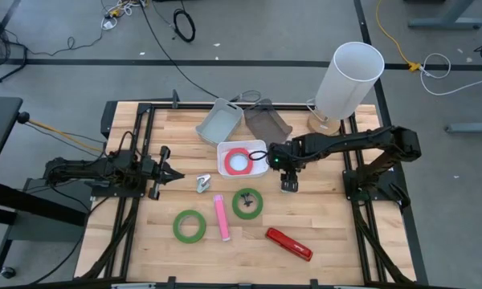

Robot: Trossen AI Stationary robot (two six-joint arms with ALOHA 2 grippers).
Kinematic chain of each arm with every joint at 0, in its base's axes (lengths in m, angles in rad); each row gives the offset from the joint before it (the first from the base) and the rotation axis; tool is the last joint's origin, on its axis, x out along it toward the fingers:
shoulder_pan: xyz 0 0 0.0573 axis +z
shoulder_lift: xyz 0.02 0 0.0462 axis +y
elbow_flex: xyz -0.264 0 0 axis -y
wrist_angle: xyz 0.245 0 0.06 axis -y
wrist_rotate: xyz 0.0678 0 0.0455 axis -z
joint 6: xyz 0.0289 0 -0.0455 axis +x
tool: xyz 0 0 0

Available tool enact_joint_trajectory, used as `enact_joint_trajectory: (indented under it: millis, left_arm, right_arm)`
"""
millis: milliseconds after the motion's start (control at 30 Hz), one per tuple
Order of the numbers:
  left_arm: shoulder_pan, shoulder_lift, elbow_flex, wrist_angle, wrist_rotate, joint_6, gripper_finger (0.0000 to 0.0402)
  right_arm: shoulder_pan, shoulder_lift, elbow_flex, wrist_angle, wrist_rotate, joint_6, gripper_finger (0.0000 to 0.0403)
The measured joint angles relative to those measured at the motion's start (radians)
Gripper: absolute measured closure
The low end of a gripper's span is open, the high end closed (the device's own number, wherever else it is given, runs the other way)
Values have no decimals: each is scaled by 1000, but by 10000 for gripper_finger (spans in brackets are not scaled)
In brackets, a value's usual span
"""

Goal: Pick and place Stapler, Stapler remover, tape
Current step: Put the right blue staple remover into the black bin

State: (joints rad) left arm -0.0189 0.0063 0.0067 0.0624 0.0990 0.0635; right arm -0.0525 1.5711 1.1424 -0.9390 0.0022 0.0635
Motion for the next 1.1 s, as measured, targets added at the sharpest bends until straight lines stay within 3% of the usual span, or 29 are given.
enact_joint_trajectory:
  millis: [400,533,1100]
  left_arm:
    - [0,0,0,0,0,0,394]
    - [0,0,0,0,0,0,394]
    - [0,0,0,0,0,0,394]
  right_arm:
    - [-13,0,-186,198,-24,-100,177]
    - [-28,1,-239,295,-93,-121,185]
    - [-51,1,-301,348,-125,-93,284]
